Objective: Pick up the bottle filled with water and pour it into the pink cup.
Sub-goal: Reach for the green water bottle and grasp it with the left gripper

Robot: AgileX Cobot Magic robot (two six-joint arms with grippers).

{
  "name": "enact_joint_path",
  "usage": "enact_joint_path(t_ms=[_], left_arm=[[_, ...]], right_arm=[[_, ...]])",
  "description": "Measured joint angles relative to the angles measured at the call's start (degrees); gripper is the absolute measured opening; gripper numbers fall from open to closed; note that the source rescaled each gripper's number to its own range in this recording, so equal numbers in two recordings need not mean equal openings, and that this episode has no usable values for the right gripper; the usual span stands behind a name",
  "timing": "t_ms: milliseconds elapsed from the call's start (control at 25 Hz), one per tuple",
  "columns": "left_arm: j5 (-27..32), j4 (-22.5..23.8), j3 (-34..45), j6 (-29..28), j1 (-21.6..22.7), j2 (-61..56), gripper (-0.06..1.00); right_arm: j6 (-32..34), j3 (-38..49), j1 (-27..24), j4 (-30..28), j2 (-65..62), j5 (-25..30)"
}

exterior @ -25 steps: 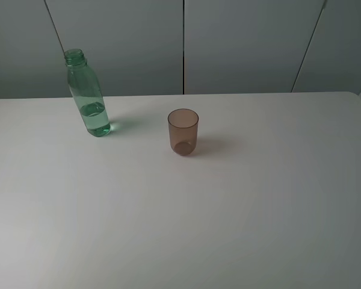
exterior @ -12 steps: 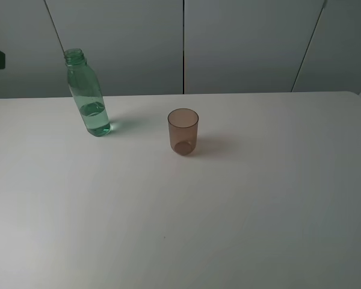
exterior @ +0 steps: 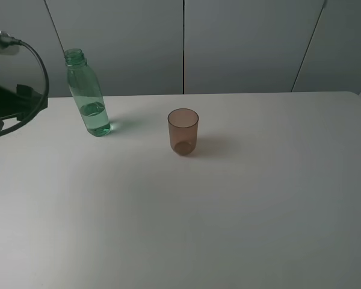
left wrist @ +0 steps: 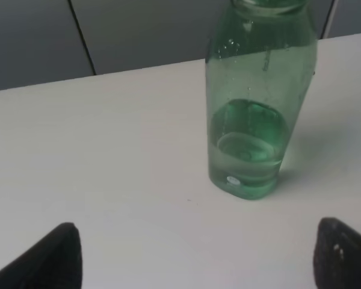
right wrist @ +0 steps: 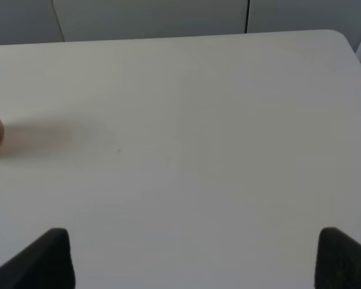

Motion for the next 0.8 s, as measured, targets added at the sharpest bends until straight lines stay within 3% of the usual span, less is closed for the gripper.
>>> enact_joint_path(t_ms=[440, 800], left_arm=[[-20.6, 10.5, 0.0, -4.9, -1.3, 15.6, 0.94], [-28.0, 12.5, 0.0, -3.5, -1.0, 20.1, 0.94]], right_arm=[[0.0, 0.0, 0.0, 0.0, 0.0, 0.0], [0.0, 0.0, 0.0, 0.0, 0.0, 0.0]])
